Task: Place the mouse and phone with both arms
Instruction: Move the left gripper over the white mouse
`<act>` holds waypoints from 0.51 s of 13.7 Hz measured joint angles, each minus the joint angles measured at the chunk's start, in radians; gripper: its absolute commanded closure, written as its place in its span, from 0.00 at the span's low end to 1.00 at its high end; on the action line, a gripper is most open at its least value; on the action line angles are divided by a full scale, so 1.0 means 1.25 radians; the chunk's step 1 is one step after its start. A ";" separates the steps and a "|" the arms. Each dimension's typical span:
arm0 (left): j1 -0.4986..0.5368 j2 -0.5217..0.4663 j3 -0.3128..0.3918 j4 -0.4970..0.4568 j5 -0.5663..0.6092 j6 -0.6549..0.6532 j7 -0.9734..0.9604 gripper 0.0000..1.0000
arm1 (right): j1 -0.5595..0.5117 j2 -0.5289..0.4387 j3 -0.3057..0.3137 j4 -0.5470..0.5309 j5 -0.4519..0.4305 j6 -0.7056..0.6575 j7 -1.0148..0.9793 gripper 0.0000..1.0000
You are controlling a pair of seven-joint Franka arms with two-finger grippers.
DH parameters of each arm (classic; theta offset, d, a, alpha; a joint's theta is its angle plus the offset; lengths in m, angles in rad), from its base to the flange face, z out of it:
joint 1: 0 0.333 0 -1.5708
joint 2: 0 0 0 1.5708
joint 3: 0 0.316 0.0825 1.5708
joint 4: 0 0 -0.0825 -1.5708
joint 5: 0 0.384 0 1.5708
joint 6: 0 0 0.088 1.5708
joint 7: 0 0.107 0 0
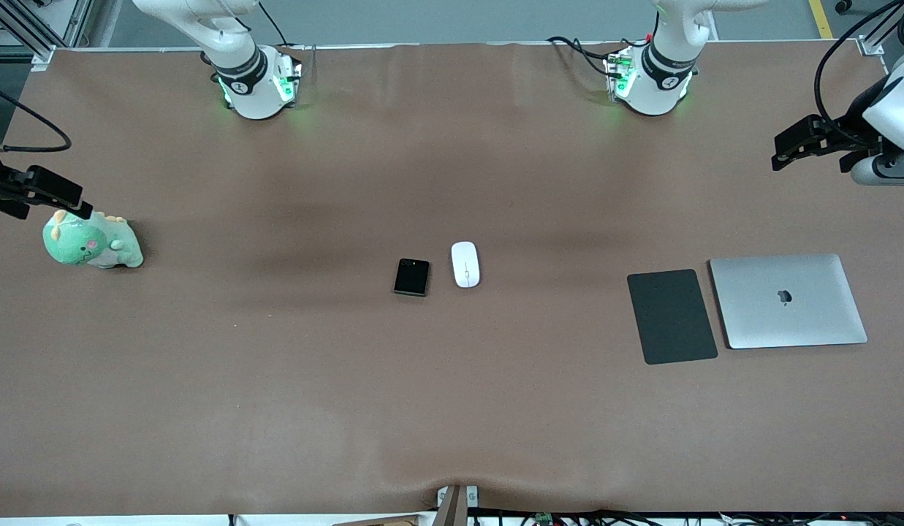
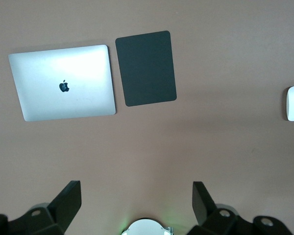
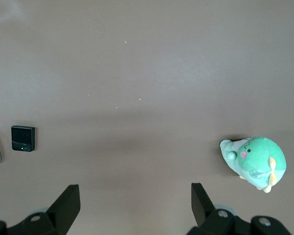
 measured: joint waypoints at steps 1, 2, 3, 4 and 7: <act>0.000 0.000 -0.001 0.000 0.000 0.000 0.000 0.00 | -0.001 0.000 0.000 0.000 0.000 0.000 0.000 0.00; -0.001 0.000 -0.002 0.000 0.000 0.000 0.000 0.00 | 0.000 0.000 0.001 0.001 0.000 0.000 0.000 0.00; -0.002 0.001 -0.002 0.000 0.000 0.000 0.000 0.00 | 0.000 0.000 0.002 0.001 0.000 0.000 0.000 0.00; -0.004 0.003 -0.005 0.000 0.000 0.001 0.000 0.00 | -0.001 0.000 0.001 0.001 0.000 0.000 0.000 0.00; -0.011 0.027 -0.034 0.007 0.000 0.006 -0.018 0.00 | -0.001 0.000 0.001 0.001 0.000 -0.003 0.000 0.00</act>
